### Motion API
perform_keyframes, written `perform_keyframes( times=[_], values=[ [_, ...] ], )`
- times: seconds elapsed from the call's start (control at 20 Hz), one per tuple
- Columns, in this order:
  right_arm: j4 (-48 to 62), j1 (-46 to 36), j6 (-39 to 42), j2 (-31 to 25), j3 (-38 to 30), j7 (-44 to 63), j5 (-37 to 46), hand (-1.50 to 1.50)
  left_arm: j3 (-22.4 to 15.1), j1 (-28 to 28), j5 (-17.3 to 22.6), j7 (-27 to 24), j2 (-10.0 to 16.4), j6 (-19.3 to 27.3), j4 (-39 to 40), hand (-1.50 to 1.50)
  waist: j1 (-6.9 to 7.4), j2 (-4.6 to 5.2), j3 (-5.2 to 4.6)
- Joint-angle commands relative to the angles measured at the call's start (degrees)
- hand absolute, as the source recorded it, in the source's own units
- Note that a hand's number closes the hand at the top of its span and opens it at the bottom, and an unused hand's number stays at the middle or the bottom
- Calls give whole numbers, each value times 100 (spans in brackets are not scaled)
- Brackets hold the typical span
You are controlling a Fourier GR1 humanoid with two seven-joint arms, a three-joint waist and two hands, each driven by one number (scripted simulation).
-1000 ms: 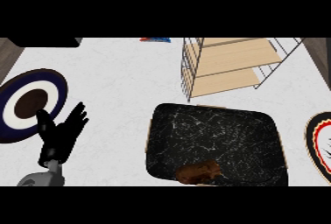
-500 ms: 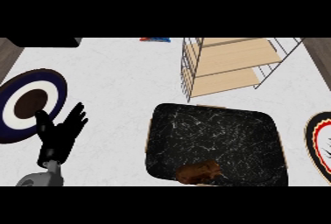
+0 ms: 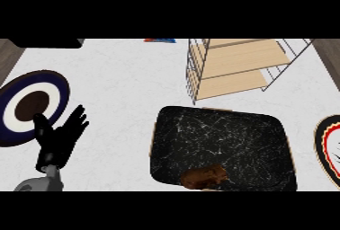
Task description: Pick the tomato from the tray and place it in the tiered shelf
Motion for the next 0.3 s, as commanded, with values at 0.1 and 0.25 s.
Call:
perform_keyframes(
  times=[0.1, 0.25],
  values=[
    [766, 211, 873, -1026, -371, -306, -387, -150, 19, 152, 81, -126, 26, -211, 95, 0, 69, 43, -13],
    [903, 465, 1237, -1287, -515, -602, -600, -150, 101, -151, 78, 56, 61, -125, 255, 0, 30, 41, -12]
  ],
)
